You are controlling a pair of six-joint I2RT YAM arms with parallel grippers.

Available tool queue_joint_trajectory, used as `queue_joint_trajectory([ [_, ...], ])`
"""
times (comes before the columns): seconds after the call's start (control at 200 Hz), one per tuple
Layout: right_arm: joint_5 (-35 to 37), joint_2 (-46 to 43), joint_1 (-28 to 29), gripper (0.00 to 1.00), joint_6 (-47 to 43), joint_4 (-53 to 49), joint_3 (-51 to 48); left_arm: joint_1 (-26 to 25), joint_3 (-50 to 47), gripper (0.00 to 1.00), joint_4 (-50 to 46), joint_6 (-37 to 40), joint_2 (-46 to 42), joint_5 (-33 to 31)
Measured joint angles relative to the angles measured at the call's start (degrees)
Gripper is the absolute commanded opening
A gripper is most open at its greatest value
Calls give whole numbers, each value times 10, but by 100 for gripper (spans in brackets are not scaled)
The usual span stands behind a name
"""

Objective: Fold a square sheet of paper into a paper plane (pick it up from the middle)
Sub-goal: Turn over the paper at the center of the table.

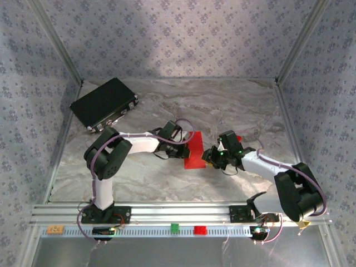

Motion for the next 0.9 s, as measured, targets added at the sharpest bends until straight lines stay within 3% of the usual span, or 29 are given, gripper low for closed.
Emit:
queue_joint_trajectory([
  [0.899, 9, 52, 23, 35, 20, 40, -6, 1, -17, 0, 35, 0, -2, 10],
])
